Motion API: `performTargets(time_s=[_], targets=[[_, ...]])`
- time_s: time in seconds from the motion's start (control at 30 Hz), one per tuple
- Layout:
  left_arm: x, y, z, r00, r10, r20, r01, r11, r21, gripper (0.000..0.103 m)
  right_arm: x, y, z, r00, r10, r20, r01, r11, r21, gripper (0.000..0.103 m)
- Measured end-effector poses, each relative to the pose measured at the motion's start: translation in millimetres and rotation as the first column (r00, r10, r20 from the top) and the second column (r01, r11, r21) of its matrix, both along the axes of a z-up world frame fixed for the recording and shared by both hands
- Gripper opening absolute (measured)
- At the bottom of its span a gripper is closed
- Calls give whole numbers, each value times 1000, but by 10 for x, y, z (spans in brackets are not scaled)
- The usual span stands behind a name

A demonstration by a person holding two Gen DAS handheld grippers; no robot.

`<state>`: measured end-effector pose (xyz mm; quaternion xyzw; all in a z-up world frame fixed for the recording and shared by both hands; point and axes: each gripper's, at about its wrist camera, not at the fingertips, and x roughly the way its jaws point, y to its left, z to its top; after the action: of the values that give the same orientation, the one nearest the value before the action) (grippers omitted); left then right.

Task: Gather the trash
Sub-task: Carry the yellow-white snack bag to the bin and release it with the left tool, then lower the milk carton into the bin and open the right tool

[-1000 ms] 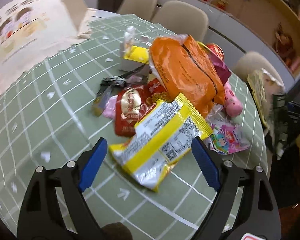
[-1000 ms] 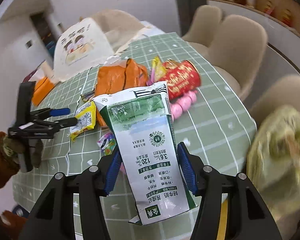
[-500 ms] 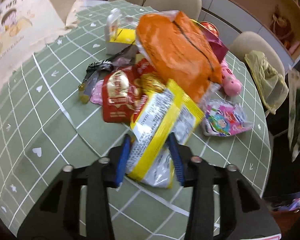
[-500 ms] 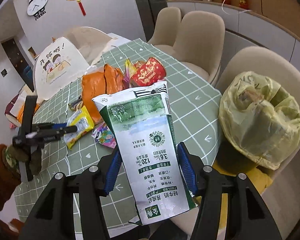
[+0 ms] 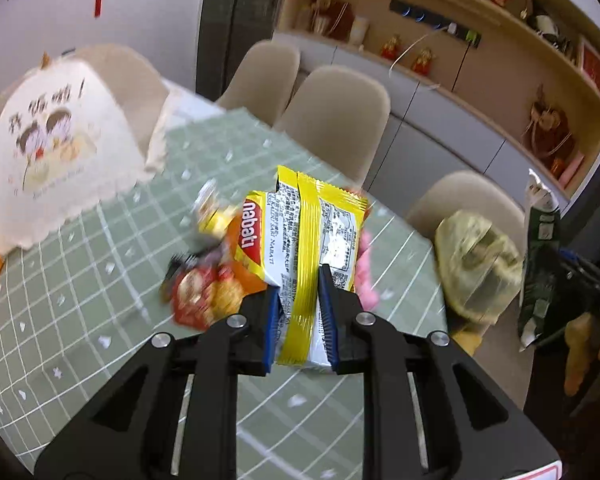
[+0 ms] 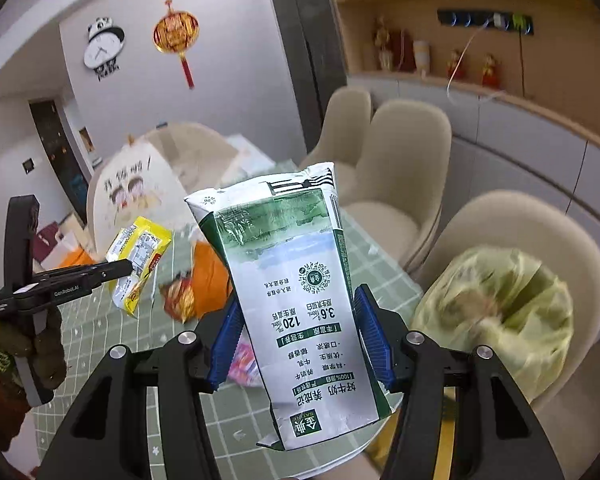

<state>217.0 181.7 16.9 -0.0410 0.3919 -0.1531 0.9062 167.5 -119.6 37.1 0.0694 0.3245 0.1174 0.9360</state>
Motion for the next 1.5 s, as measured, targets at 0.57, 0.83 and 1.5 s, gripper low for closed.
performTargets(time_s=[0.57,0.83,1.5], targets=[[644,-2608,-90,908,-413,-64,378,877,-298,21,90,-2006,528,951,-257,171,274,958,-87,53],[984,-3805,-544,851,-504,-149,456,849,-267,21,304,-2811,259,931,-345,122,354,933,-64,52],[702,-3004,-612,970,-203,-135,197,979,-55,50,941,-2659,-707,965,-254,57,249,965,86,53]])
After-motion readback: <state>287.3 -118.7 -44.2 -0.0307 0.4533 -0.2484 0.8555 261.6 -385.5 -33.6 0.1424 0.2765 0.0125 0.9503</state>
